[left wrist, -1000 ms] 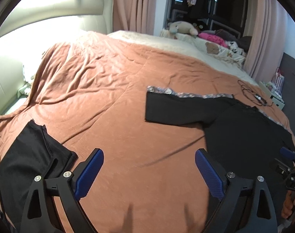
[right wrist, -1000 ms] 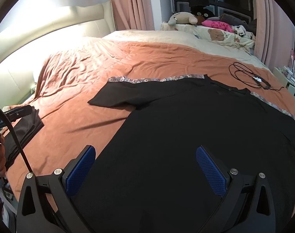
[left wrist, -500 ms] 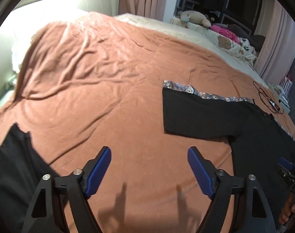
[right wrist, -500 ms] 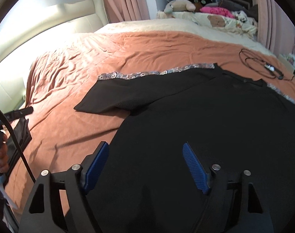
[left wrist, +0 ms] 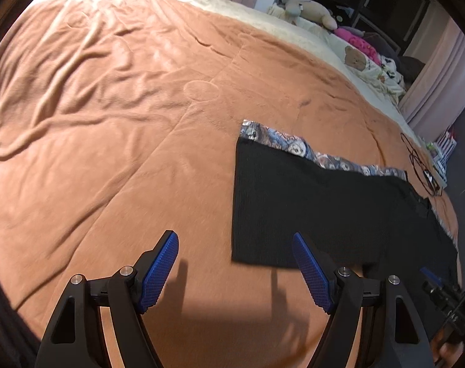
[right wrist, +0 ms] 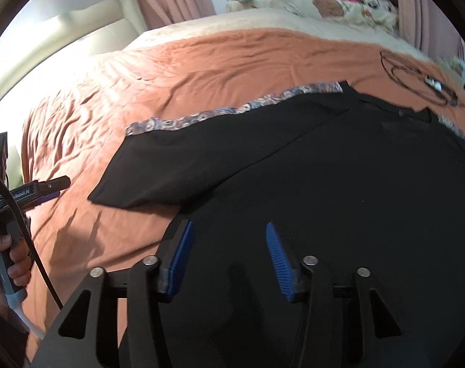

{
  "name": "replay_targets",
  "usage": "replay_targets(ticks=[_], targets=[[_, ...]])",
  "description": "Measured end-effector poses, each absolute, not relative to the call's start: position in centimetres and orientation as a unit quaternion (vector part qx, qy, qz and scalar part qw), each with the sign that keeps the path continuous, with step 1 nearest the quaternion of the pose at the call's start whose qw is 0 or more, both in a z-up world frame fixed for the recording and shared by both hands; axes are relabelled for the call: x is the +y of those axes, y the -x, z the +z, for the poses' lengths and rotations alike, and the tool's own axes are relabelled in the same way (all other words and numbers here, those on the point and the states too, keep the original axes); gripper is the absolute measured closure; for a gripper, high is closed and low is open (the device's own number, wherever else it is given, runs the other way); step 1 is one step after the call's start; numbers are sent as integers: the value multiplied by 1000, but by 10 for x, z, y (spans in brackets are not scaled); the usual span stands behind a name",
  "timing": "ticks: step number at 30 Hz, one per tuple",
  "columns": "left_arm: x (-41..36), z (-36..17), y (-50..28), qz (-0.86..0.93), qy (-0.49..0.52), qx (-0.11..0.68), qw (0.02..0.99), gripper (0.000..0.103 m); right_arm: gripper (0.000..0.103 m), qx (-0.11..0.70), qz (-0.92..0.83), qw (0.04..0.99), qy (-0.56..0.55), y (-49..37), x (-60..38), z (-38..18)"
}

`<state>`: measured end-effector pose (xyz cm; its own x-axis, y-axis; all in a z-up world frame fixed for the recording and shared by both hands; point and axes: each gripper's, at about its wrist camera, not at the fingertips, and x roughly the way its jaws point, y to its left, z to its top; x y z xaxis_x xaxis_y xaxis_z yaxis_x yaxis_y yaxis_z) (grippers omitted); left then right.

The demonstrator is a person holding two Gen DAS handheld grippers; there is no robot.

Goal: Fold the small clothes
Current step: 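Move both grippers down toward the flat black T-shirt's sleeve side, then grasp the sleeve edge of the black T-shirt with the left gripper and lift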

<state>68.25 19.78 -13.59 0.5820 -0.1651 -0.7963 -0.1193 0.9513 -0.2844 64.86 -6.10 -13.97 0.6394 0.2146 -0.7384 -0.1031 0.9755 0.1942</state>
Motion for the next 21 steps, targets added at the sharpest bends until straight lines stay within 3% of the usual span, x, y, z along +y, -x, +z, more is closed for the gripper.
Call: replay_targets(ticks=[11,21], targets=[[198,-161,-753,2,160,476,865,32,67,438,78,889,-111,-712,-79,-162],[170,-186,-800,20,73,506,859,33,68,442,81,884,-133,-758,-84,-177]])
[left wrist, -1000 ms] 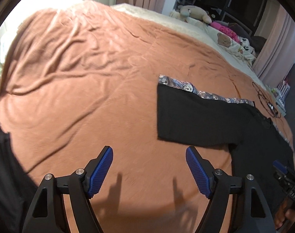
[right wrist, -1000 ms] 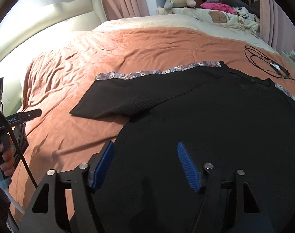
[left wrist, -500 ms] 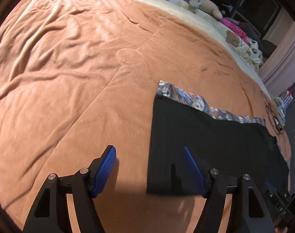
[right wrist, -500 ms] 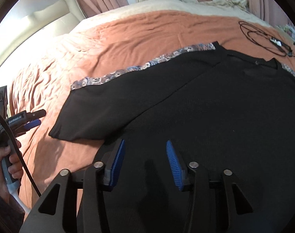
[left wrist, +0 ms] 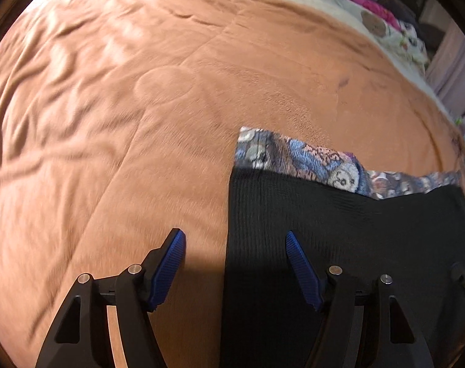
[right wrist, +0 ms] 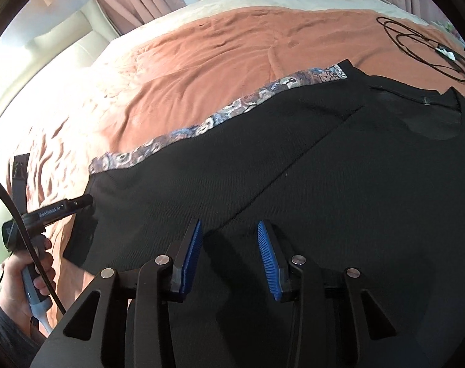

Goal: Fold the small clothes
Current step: 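Grasp the sleeve edge of the black T-shirt with the left gripper and lift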

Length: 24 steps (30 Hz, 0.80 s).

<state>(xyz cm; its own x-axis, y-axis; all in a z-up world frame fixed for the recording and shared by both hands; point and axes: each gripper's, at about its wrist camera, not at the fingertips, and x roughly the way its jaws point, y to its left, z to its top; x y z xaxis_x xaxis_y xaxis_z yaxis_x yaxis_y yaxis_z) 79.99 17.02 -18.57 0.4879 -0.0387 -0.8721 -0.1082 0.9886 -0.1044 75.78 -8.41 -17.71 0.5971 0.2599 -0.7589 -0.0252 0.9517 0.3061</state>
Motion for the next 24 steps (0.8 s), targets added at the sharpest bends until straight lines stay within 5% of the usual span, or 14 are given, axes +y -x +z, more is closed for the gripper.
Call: replay_targets(ticks=[2,4,6,8,18,24], targets=[[168,-186,-807,24,73,502,862,37,70,443,86,881,-144,-765,-85,-181],[169,-184,-813,27,75,498,864,53,71,445,87,879,-147,-768,-85,-184],[170,-183,-819,25,76,498,863,86,71,448,89,877,-150,-770,-83,-188],[173,-179,-822,25,79,498,863,99,71,445,94,880,-138,-774,-78,-187],[183,-118,-811,14,123,441,889,100,71,443,103,874,-171,-775,-83,-188],[157,-69,-812,-13,105,415,904,100,79,444,129,862,-207,-774,-77,-195]])
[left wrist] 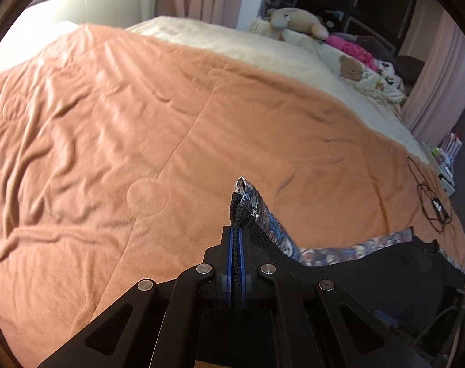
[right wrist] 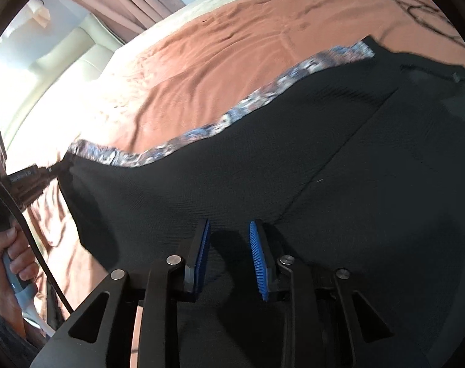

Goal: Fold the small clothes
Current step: 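Grasp the sleeve edge of the black T-shirt with the left gripper and lift, then fold the held sleeve over the shirt body with the left gripper, release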

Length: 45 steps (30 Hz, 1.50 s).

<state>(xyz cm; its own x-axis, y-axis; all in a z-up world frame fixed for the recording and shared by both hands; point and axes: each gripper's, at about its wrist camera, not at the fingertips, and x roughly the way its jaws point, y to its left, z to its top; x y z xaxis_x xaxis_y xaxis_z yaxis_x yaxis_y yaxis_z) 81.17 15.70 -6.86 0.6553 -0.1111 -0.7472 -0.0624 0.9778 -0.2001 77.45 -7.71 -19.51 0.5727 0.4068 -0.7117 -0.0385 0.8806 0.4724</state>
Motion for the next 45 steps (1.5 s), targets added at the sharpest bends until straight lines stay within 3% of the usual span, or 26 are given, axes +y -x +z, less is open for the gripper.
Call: replay_targets(ticks=[9,10,11,13,25,37,40,42,43,45], targets=[[106,-31,-804,-67,107,418,900,100,77,471,142,845,-208,-777,-77,-183],[99,-28,-802,-72,105,417,900,100,66,468,138,847,-208,-773,-82,-178],[91,-23,-800,-79,104,417,900,100,47,468,138,847,-208,-773,-82,-178],[76,-15,-797,-93,101,416,899,100,32,460,132,851,-216,-767,-91,-165],[-19,6,-779,-155,77,417,892,100,32,436,99,862,-238,-713,-173,-128],[-110,-18,-765,-217,93,459,856,100,32,432,51,872,-225,-667,-220,-98],[-129,-23,-760,-245,81,481,838,88,32,433,34,875,-212,-654,-231,-89],[-129,-18,-756,-248,81,475,841,59,32,432,28,876,-212,-651,-234,-86],[-124,-16,-754,-247,86,470,843,52,31,432,26,876,-214,-648,-236,-84],[-112,-13,-752,-240,89,463,849,47,29,433,25,874,-219,-645,-238,-83]])
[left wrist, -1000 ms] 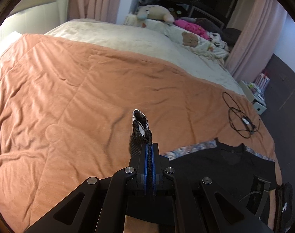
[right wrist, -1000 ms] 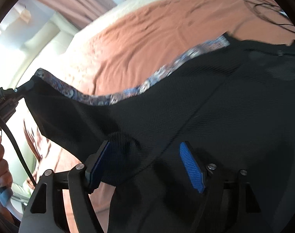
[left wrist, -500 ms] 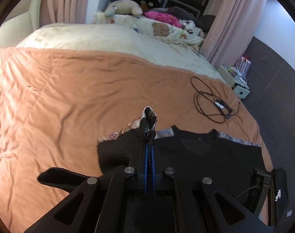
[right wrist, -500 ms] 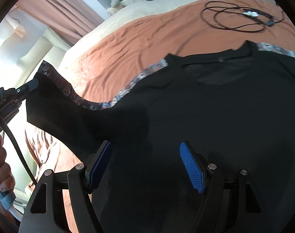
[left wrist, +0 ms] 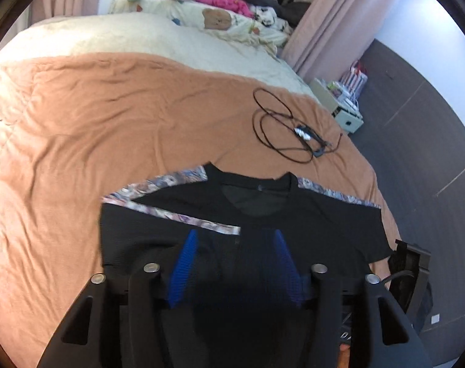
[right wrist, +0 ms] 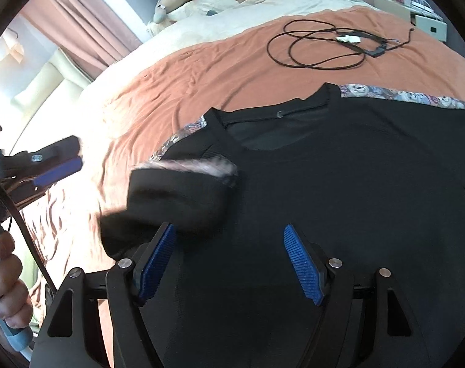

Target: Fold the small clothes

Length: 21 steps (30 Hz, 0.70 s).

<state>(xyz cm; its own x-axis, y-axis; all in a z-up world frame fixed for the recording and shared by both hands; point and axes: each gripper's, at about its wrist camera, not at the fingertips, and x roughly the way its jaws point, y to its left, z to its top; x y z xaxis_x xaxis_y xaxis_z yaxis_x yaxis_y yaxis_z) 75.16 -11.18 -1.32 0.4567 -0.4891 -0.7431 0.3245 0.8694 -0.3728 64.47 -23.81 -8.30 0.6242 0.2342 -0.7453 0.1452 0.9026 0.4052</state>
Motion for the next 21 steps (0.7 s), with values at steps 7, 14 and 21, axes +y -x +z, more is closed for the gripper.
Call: replay_targets(ticks=[7,14,21], targets=[[-60,-32,-754,-176,75,470,862,47,29,442,36,869,-220,-655,-222,-91],[-25,-73,-761,-151,73,492,854,50,29,459,33,855,-239,-676,-221,-121],[-5,-117,-764,-139,82,520,839,54,42,486,37,833,-263,-687,-214,-151]])
